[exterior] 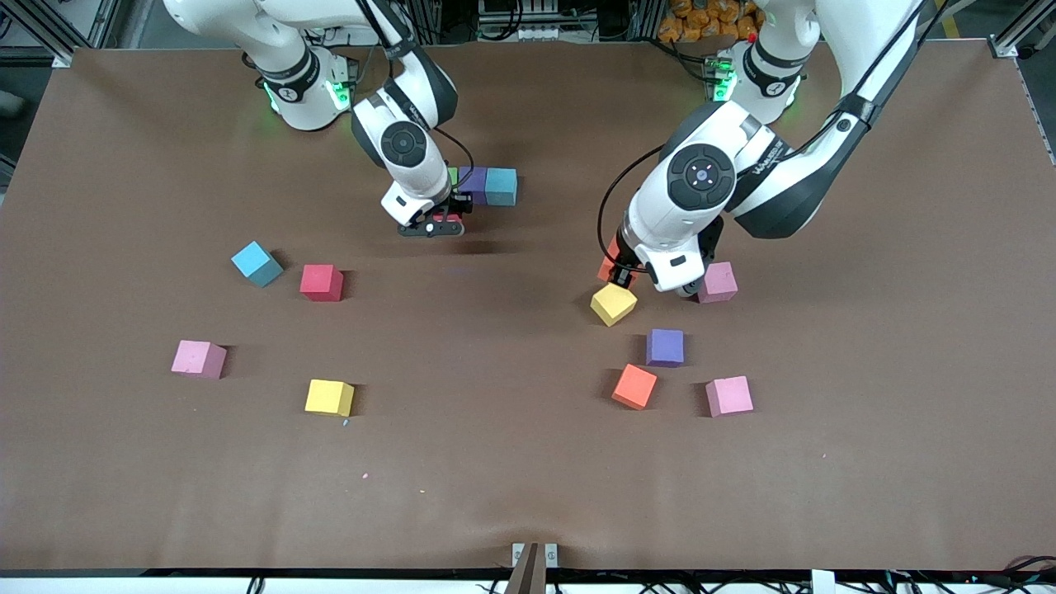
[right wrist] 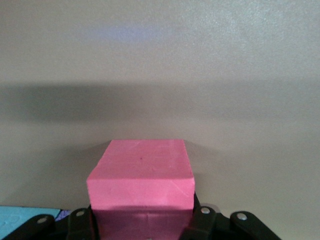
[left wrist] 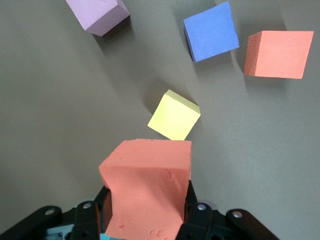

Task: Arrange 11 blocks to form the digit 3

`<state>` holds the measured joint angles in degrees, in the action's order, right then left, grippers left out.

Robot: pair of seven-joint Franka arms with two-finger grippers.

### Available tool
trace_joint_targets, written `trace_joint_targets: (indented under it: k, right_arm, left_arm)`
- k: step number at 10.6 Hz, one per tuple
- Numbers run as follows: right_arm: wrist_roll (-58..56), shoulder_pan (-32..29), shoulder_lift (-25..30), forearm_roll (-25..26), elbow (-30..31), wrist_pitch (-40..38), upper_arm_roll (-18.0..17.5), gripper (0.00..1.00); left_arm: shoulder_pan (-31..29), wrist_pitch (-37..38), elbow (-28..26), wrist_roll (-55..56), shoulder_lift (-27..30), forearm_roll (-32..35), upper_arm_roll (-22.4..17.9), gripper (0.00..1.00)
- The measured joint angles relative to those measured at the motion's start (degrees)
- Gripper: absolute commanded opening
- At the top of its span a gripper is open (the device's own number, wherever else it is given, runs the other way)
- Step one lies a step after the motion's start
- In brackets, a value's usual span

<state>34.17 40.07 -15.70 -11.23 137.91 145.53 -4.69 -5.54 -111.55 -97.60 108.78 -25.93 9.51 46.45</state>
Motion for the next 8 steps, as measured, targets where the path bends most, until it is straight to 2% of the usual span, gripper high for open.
trace_joint_targets:
  k: [4,5,6,8]
  right_arm:
    - [-0.3,0.0,0.5,0.0,0.8,-0.1,0.0,0.10]
    - [-0.4,0.0,0.5,0.0,0.8,-0.1,0.0,0.32]
    - [-0.4,0.0,0.5,0.0,0.8,-0.1,0.0,0.99]
    - [-0.4,0.0,0.5,0.0,1.0,-0.7,0.0,1.00]
  left_arm:
    - [0.0,0.0,0.0,0.0,0.0,0.0,0.0,0.00]
    - [0.0,0.0,0.0,0.0,0.0,0.0,0.0,0.00]
    - [0.0,0.0,0.0,0.0,0.0,0.0,0.0,0.00]
    - [0.0,0.0,0.0,0.0,0.0,0.0,0.0,0.00]
